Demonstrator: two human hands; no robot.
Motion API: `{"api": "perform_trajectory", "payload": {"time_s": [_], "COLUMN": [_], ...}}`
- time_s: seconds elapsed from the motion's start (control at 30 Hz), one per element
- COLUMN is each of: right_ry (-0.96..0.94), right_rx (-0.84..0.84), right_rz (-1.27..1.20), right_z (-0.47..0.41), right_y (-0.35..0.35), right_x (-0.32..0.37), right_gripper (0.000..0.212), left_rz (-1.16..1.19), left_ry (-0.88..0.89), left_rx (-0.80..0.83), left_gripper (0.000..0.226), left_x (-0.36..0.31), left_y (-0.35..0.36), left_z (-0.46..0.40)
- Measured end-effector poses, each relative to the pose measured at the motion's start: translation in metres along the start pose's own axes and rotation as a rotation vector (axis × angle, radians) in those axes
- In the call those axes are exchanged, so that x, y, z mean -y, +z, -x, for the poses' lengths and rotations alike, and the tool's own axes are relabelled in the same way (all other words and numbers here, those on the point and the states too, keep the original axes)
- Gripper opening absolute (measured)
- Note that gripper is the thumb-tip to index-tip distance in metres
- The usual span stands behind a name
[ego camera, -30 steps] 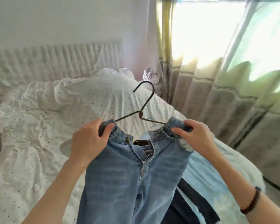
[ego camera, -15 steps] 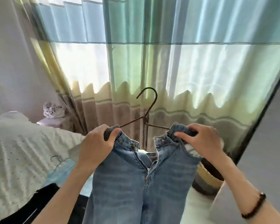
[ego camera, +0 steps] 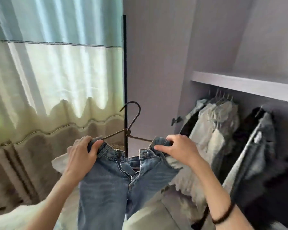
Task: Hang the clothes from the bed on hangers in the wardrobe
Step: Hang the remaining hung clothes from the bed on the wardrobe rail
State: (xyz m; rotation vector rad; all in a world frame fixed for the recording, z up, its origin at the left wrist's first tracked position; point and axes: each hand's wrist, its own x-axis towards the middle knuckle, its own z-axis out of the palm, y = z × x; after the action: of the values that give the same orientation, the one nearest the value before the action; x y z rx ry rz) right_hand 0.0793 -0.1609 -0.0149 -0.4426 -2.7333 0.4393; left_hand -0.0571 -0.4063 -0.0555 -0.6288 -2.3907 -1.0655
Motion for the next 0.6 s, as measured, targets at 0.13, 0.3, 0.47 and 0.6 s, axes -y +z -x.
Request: {"api": "perform_trajectory", "payload": {"time_s": [0.13,0.3,0.47,0.6], "right_ry": [0.205,0.439,0.493,0.637], "right_rx": [-0.023,0.041,0.116,0.080], "right_rz": [0.004,-0.084,-0.194,-0.288], "right_z": [0.003,0.018,0.043,0.064], "right_y": [-0.009,-0.015,-0.023,-0.022], "right_x": [-0.038,-0.059,-0.067,-0.075], "right_gripper": [0.053,0.037,0.020,0.024], "left_rz": [0.080,0.130,0.201,0.250], "left_ry": [0.134,0.256,0.343,0.425], "left_rx": [0.148,0.318,0.498,0.681], "left_gripper": [0.024,0.025,0.028,0.029], "left_x": [-0.021,-0.040,-0.072,-0.102], "left_y": [0.070,0.154,0.218,0.255], "left_z": [-0.044,-0.078,-0.091,-0.083]}}
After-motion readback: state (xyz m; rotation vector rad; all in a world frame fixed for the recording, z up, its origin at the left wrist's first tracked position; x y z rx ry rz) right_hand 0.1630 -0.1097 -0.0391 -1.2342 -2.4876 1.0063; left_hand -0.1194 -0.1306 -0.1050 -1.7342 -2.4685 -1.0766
